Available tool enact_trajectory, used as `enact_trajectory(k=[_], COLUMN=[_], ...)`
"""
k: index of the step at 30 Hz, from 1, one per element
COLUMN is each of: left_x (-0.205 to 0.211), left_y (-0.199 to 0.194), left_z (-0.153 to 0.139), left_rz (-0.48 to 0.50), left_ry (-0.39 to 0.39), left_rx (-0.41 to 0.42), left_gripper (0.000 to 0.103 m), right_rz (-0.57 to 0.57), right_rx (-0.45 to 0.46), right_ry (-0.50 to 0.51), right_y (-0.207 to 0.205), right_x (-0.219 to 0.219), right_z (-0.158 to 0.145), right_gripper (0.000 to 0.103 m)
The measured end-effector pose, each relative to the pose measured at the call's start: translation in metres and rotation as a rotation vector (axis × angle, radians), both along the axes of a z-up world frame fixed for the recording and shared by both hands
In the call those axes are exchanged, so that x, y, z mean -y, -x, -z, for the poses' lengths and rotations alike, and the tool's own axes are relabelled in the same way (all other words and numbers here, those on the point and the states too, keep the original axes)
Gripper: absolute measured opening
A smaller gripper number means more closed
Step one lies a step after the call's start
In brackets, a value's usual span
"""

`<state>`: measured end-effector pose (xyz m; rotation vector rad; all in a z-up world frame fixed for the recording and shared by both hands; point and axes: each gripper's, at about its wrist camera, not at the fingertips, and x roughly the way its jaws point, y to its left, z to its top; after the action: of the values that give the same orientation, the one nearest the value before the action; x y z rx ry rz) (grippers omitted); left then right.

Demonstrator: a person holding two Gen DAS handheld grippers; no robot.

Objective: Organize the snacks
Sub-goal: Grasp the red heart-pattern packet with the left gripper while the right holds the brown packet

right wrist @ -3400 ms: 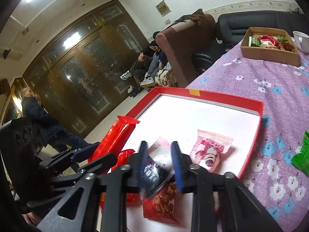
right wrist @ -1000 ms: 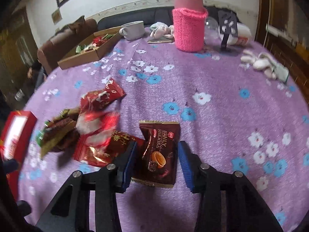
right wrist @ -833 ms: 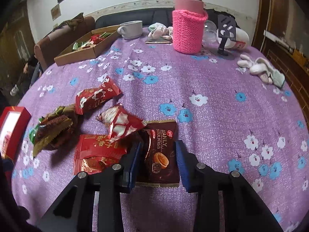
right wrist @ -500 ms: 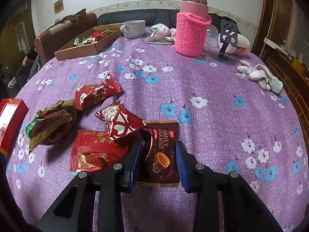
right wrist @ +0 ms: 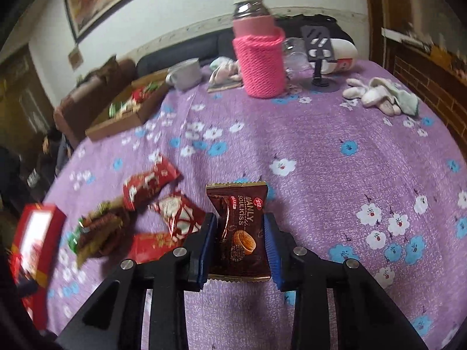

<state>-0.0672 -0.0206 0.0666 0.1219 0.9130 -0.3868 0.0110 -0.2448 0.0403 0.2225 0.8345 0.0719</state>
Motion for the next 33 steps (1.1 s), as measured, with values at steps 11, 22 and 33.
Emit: enact_trajectory(k=[11, 22, 33], left_x=[0.006, 0.032, 0.045], left_y=[0.009, 0.001, -0.035], left_z=[0.003, 0.006, -0.008], left_rz=[0.03, 0.096, 0.138], left_ry=[0.002, -0.038, -0.071], left_rx=[-0.007, -0.005, 0.058], left_gripper=[0.074, 0.074, 0.073], right_rz=[0.108, 0.139, 0.174], right_rx=[0.067, 0.076, 0.06], right_ry=[-0.223, -0.321, -0.369], right_y=[0.006, 0.008, 0.009], right_x=[0.038, 0.052, 0.063], right_z=[-0.011, -0.01, -0.007], right_gripper=[0.034, 0.034, 0.034])
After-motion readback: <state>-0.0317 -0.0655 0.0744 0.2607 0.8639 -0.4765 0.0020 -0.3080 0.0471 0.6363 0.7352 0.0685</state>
